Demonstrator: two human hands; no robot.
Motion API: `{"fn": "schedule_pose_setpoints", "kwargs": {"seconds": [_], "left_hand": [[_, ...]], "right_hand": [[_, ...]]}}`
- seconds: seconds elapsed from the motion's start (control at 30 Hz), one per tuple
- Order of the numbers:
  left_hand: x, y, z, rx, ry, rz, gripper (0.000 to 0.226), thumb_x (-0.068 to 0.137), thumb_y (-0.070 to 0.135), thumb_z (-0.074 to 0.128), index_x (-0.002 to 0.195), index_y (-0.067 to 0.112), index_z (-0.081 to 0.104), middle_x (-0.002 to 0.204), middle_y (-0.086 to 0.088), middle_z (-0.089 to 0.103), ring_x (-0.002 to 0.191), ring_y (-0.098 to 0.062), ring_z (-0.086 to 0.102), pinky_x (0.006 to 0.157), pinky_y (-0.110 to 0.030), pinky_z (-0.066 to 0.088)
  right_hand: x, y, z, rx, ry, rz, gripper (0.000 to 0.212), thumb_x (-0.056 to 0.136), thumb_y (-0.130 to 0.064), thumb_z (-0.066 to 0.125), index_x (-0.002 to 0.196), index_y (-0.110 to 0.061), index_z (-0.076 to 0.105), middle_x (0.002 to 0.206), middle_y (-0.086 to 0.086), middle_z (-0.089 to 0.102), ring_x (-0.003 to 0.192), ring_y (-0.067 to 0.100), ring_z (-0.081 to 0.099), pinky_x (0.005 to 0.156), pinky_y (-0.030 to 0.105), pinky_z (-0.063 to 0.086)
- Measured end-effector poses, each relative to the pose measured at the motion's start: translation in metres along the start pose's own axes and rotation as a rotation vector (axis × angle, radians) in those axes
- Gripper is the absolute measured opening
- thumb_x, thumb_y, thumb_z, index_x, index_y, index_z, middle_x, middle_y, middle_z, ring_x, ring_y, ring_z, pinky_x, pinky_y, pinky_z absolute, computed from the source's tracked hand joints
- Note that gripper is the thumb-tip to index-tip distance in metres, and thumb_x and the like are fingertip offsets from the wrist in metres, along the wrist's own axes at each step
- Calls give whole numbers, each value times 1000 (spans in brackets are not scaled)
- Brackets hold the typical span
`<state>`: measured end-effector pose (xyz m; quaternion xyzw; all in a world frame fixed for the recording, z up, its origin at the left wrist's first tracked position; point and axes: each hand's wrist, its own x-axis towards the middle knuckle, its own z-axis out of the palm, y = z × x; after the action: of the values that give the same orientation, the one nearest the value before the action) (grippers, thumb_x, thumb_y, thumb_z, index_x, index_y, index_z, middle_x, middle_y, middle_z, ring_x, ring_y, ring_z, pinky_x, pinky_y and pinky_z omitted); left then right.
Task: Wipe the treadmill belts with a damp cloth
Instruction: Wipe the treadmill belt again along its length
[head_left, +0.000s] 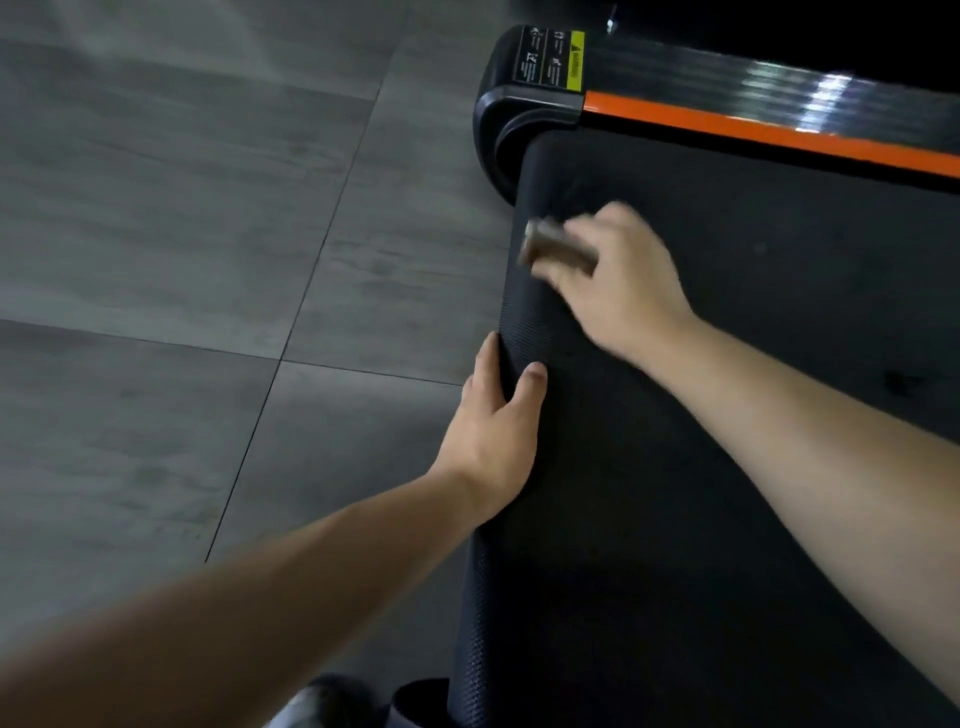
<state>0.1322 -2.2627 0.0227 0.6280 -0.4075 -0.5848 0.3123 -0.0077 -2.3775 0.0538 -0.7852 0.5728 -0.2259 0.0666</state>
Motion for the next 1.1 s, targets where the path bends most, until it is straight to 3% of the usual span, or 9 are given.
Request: {"fn": "schedule_pose_setpoints", "kwargs": {"seconds": [0.1, 0.2, 0.33, 0.43, 0.63, 0.77, 0.9, 1.03, 1.1], "left_hand": [[1, -3, -1, -40, -19, 20, 66, 100, 56, 44, 161, 47, 19, 159, 12, 39, 144, -12, 38, 122, -39, 29], [4, -3, -1, -69, -26, 20, 69, 90, 58, 42, 157, 48, 24, 153, 13, 45, 139, -12, 44, 119, -39, 34], [17, 0, -5, -114, -13, -31, 39, 104, 45, 46, 142, 44, 37, 127, 12, 61, 112, -7, 58, 89, -23, 44], [34, 8, -8, -144, -19, -57, 53, 101, 54, 51, 149, 39, 35, 125, 14, 63, 112, -12, 62, 100, -30, 48], [48, 18, -3, -172, -9, -47, 39, 100, 55, 52, 135, 40, 45, 107, 18, 63, 96, -3, 60, 80, -24, 48], [45, 14, -4, -203, -4, -64, 37, 97, 59, 55, 129, 42, 49, 107, 18, 67, 99, -5, 64, 88, -29, 53], [46, 12, -5, -223, -30, -68, 32, 98, 57, 56, 124, 41, 50, 99, 17, 67, 88, 1, 65, 72, -18, 50], [45, 13, -5, -218, -28, -60, 24, 99, 54, 57, 118, 40, 51, 91, 15, 67, 67, 16, 60, 52, -4, 44], [44, 14, -6, -201, -32, -53, 24, 99, 54, 56, 117, 40, 50, 93, 15, 67, 68, 18, 58, 52, -3, 41]], "right_hand": [[-32, -10, -15, 118, -194, -175, 27, 88, -38, 77, 106, -17, 74, 95, -1, 55, 87, 17, 56, 74, 36, 47], [6, -5, -12, 43, -233, -229, 26, 87, -39, 77, 100, -17, 74, 92, 0, 53, 87, 23, 56, 74, 35, 43], [98, 9, 13, -116, -122, -55, 28, 86, -44, 75, 100, -20, 72, 99, 3, 48, 99, 32, 57, 80, 37, 44], [119, 6, 18, -169, -136, 43, 31, 87, -46, 74, 105, -21, 72, 103, 3, 46, 103, 32, 56, 82, 37, 42], [69, -16, -7, -72, -523, -151, 22, 83, -47, 79, 93, -28, 73, 93, -3, 55, 80, 13, 55, 67, 31, 40], [142, -3, 13, -288, -354, -37, 27, 82, -47, 79, 80, -23, 66, 95, 4, 57, 91, 28, 61, 71, 32, 41], [169, -6, 38, -487, -209, 89, 46, 85, -50, 75, 115, -16, 70, 123, 15, 54, 114, 36, 53, 93, 42, 47], [131, -12, 25, -321, -370, -56, 29, 82, -54, 76, 85, -27, 67, 95, 3, 60, 92, 26, 57, 74, 35, 43], [115, -12, 16, -249, -455, -120, 29, 80, -55, 79, 82, -28, 67, 89, 0, 53, 86, 22, 51, 72, 32, 39]]}}
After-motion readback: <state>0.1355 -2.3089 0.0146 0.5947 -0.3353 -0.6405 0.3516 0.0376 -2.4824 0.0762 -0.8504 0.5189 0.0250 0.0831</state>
